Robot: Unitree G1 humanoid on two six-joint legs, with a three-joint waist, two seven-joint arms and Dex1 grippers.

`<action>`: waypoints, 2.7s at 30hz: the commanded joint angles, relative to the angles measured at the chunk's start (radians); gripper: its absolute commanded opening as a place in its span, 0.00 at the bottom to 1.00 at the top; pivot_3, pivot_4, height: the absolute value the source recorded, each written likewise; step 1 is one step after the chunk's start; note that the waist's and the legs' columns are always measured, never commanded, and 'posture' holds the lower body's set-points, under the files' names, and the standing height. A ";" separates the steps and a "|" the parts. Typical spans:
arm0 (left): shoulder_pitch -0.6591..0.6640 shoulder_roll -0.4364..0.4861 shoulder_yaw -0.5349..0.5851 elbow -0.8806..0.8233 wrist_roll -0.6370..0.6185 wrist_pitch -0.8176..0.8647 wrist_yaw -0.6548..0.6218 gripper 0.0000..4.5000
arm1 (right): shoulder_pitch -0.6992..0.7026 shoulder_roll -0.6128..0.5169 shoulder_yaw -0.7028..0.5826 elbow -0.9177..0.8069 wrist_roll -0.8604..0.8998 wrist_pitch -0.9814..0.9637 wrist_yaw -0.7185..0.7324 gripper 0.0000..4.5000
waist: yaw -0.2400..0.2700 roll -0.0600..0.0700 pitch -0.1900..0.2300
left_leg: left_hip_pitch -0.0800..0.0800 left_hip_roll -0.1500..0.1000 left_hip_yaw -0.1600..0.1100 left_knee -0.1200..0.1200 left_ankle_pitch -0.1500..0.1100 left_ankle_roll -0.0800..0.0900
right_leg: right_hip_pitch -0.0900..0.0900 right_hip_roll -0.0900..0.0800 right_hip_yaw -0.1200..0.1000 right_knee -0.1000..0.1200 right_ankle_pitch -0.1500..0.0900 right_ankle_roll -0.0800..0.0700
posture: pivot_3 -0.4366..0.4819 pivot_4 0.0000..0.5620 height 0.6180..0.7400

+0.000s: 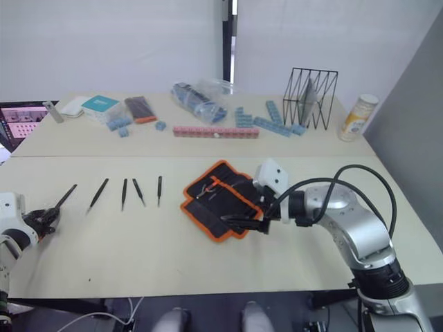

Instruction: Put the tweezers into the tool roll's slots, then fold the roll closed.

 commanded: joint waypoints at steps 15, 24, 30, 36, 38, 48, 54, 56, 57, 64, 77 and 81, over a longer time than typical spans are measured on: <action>-0.106 0.010 0.018 -0.030 -0.054 -0.052 -0.079 0.00 | 0.068 -0.029 -0.081 -0.022 -0.068 -0.066 -0.135 1.00 | 0.011 -0.001 0.000 | -0.001 0.000 -0.001 0.001 0.000 0.000 | 0.000 0.000 -0.001 -0.001 0.001 0.001 | 0.48 0.27 0.97; -0.095 0.014 -0.070 -0.542 -0.312 0.373 -0.159 0.00 | 0.119 0.036 -0.124 0.219 -0.128 -0.255 -0.157 0.51 | 0.001 -0.002 0.000 | -0.002 0.000 -0.001 0.000 0.000 0.000 | 0.000 0.000 0.000 -0.001 0.002 0.003 | 0.48 0.27 0.97; -0.161 0.012 -0.167 -0.751 -0.421 0.615 -0.076 0.00 | 0.109 0.096 -0.076 0.353 -0.187 -0.364 -0.152 0.07 | -0.017 -0.002 0.001 | -0.002 0.000 -0.001 0.001 0.000 0.000 | 0.000 0.001 0.000 0.000 0.002 0.003 | 0.48 0.27 0.97; -0.238 0.002 -0.292 -0.870 -0.387 0.738 0.040 0.00 | 0.102 0.158 -0.053 0.454 -0.226 -0.437 -0.158 0.00 | -0.019 -0.002 0.001 | -0.002 -0.001 -0.002 0.001 0.000 0.000 | 0.001 0.001 0.001 0.000 0.002 0.003 | 0.48 0.27 0.97; -0.280 -0.018 -0.306 -0.870 -0.415 0.782 0.055 0.00 | 0.097 0.174 -0.043 0.483 -0.242 -0.460 -0.156 0.00 | -0.018 -0.002 0.001 | -0.002 -0.001 -0.002 0.002 0.000 0.000 | 0.001 0.001 0.001 0.000 0.002 0.003 | 0.48 0.27 0.97; -0.423 -0.097 -0.413 -0.808 -0.474 0.940 0.038 0.00 | 0.067 0.241 -0.001 0.595 -0.302 -0.460 -0.196 0.00 | -0.019 -0.002 0.001 | -0.002 -0.001 -0.003 0.002 0.000 0.000 | 0.001 0.001 0.001 0.000 0.003 0.004 | 0.48 0.27 0.97; -0.420 -0.140 -0.541 -0.785 -0.411 0.970 0.067 0.00 | 0.123 0.282 -0.018 0.626 -0.282 -0.436 -0.223 0.00 | -0.017 -0.002 0.001 | 0.000 -0.002 -0.004 0.002 0.000 0.000 | 0.004 0.001 0.001 0.000 0.003 0.004 | 0.48 0.27 0.97; -0.424 -0.162 -0.550 -0.774 -0.397 0.979 0.083 0.00 | 0.135 0.294 -0.027 0.617 -0.275 -0.435 -0.232 0.00 | -0.017 -0.002 0.001 | 0.000 -0.002 -0.004 0.003 0.000 0.000 | 0.004 0.001 0.001 0.000 0.003 0.004 | 0.48 0.27 0.97; -0.423 -0.165 -0.558 -0.774 -0.383 0.975 0.086 0.00 | 0.140 0.299 -0.032 0.611 -0.271 -0.431 -0.236 0.00 | -0.018 -0.002 0.001 | 0.000 -0.002 -0.004 0.003 0.000 0.000 | 0.004 0.001 0.001 0.000 0.003 0.004 | 0.48 0.27 0.97; -0.379 -0.190 -0.590 -0.767 -0.300 0.932 0.101 0.00 | 0.175 0.299 -0.033 0.569 -0.266 -0.413 -0.235 0.00 | -0.019 -0.001 0.001 | 0.002 -0.002 -0.004 0.003 0.000 0.000 | 0.005 0.001 0.001 0.001 0.003 0.004 | 0.48 0.27 0.97; -0.440 -0.294 -0.669 -0.625 -0.163 0.846 0.107 0.00 | 0.195 0.300 -0.009 0.536 -0.279 -0.400 -0.237 0.00 | -0.018 -0.002 0.001 | 0.002 -0.002 -0.003 0.004 0.000 0.000 | 0.006 0.001 0.001 0.001 0.003 0.005 | 0.48 0.27 0.97; -0.485 -0.343 -0.699 -0.572 -0.122 0.816 0.104 0.00 | 0.201 0.307 -0.003 0.502 -0.274 -0.394 -0.241 0.00 | -0.018 -0.002 0.001 | 0.002 -0.002 -0.004 0.004 0.000 0.000 | 0.006 0.001 0.002 0.001 0.003 0.005 | 0.48 0.27 0.97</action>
